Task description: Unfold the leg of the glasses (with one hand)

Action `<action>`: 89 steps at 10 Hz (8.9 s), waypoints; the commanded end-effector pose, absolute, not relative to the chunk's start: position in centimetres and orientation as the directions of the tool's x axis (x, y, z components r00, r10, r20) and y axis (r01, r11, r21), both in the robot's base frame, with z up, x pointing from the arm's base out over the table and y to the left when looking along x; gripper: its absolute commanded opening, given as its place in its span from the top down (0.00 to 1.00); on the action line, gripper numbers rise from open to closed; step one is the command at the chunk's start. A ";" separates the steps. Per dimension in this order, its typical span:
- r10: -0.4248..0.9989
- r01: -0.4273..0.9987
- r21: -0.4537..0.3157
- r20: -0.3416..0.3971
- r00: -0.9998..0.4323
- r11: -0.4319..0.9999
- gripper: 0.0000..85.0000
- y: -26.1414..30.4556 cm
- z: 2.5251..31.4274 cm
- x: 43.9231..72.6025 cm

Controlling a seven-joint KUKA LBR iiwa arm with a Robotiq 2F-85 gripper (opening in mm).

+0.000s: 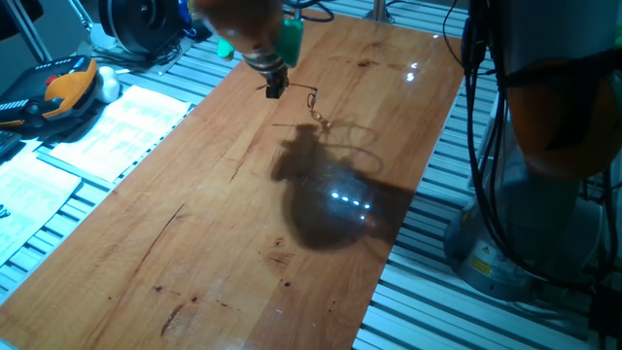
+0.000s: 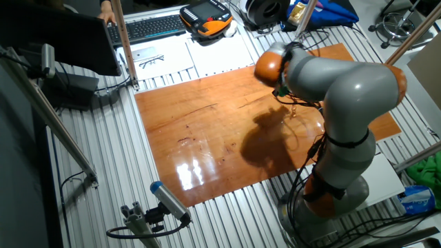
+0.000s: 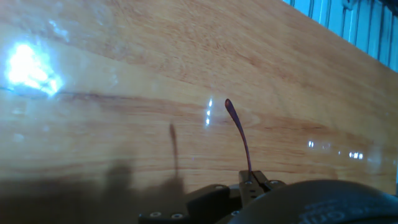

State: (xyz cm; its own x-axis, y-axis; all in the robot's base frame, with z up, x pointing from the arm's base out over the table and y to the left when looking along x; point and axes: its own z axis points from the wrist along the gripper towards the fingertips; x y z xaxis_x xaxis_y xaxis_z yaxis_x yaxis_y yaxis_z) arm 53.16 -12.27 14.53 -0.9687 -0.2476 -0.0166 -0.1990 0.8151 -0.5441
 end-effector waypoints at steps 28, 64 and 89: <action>0.097 0.136 -0.374 -0.121 -0.988 0.917 0.60 -5.5 11.2 53.0; -0.435 -0.435 -0.087 0.011 -0.900 0.896 1.00 -13.9 9.9 47.7; 0.699 0.691 0.107 -0.118 -0.705 0.715 1.00 -9.8 7.5 46.0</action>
